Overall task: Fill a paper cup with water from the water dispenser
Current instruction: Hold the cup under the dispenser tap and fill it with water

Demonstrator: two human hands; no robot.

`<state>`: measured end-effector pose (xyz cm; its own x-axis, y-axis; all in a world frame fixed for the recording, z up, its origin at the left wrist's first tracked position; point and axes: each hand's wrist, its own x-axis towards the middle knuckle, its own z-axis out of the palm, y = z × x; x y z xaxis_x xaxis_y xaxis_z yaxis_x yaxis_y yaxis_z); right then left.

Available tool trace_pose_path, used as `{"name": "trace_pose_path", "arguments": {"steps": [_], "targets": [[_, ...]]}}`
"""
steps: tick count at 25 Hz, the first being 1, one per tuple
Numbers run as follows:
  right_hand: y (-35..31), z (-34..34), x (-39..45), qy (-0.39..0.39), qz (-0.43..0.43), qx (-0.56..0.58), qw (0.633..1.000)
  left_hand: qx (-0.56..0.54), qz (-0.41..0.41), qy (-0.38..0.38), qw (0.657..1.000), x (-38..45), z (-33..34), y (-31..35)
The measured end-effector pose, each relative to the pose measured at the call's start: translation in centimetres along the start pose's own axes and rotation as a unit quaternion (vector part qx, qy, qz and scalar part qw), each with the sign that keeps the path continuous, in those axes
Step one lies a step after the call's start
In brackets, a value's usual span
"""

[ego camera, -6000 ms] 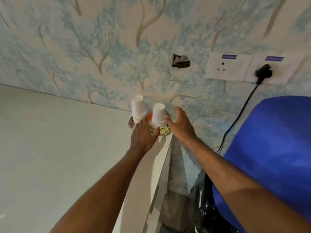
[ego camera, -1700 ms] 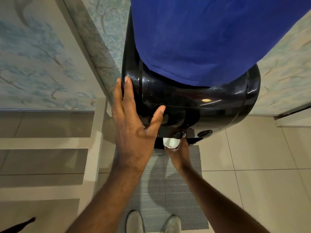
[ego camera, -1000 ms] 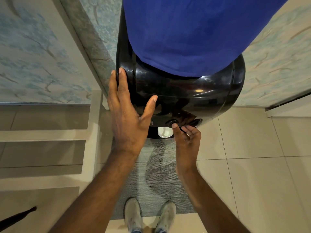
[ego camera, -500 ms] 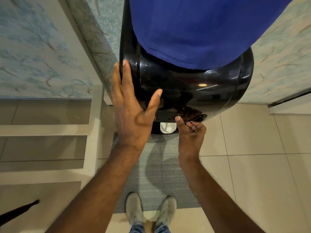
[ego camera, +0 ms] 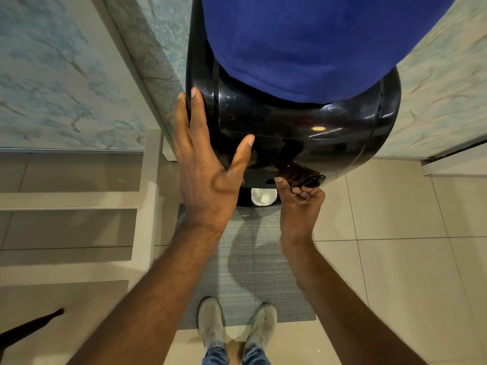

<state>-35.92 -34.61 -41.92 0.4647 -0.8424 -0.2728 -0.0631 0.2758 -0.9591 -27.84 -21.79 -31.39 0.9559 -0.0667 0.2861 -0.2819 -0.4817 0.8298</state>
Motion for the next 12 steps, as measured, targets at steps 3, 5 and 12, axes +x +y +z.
{"name": "trace_pose_path", "arguments": {"steps": [3, 5, 12], "targets": [[0.06, -0.02, 0.07, 0.004, -0.003, -0.004, 1.000, 0.003, 0.000, 0.001, 1.000, -0.02, 0.01, 0.04], [0.08, -0.01, 0.09, 0.006, -0.004, -0.006, 1.000, 0.002, 0.001, 0.002, 1.000, -0.02, 0.01, 0.05], [-0.01, 0.00, 0.12, -0.004, -0.009, -0.002, 1.000, -0.001, 0.006, 0.004, 1.000, 0.01, -0.01, 0.05]]}}
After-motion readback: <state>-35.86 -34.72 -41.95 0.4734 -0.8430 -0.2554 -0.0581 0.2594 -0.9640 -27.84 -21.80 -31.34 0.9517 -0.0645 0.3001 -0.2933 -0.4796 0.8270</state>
